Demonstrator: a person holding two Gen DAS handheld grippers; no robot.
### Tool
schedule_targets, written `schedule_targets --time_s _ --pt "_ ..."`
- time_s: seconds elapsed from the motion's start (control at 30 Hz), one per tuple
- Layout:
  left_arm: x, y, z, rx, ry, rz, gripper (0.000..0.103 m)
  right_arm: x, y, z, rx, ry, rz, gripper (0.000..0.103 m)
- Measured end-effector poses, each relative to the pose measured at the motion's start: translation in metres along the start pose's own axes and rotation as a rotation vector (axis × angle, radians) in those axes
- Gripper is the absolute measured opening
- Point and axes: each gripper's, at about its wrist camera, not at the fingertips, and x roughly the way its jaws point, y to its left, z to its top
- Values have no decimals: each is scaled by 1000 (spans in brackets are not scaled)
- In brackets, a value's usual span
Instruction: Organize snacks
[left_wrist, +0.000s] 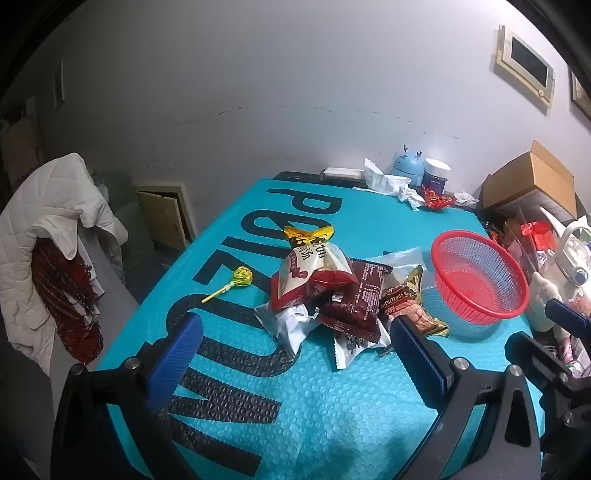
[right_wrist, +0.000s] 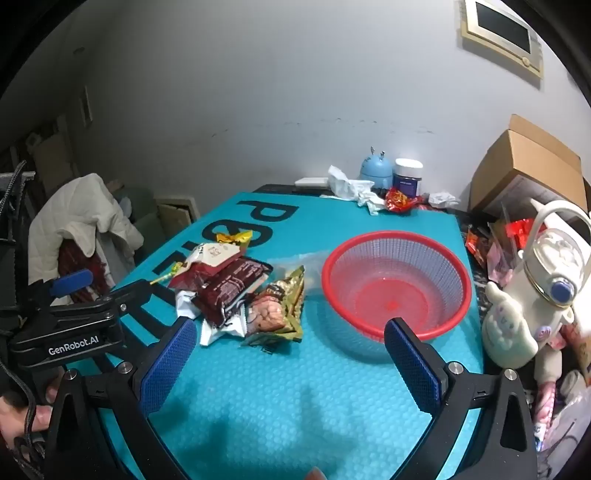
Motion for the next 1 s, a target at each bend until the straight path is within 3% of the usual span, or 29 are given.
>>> schedule_targets --time_s 0.27,1.0 --pt "-3 4 1 8 -23 -45 103 0 2 -2 -12 -7 -14 103" --pt "-11 5 -3 18 -23 -46 103 -3 6 -3 -17 -13 -11 103"
